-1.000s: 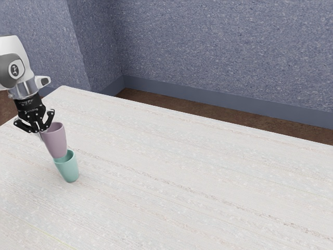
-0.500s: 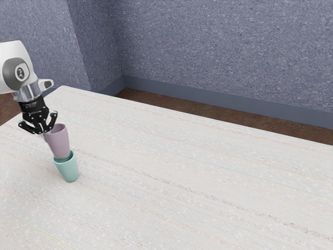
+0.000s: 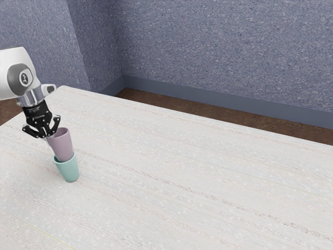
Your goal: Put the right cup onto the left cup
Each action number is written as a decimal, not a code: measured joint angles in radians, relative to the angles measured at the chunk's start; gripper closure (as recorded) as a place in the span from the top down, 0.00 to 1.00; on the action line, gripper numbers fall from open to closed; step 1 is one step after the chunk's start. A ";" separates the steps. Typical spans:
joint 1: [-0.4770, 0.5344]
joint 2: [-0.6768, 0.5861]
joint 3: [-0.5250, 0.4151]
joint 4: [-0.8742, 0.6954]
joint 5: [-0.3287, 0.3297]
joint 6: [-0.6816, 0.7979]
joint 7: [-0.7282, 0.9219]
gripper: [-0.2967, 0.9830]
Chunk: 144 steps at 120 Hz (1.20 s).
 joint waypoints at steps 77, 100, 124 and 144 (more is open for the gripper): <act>-0.004 -0.139 -0.011 0.031 -0.007 -0.007 0.025 0.74; -0.018 -0.135 -0.025 0.147 0.032 -0.043 0.029 0.76; -0.061 -0.096 -0.027 0.298 0.075 -0.110 0.031 0.76; -0.180 -0.083 -0.027 0.394 0.125 -0.179 0.033 0.77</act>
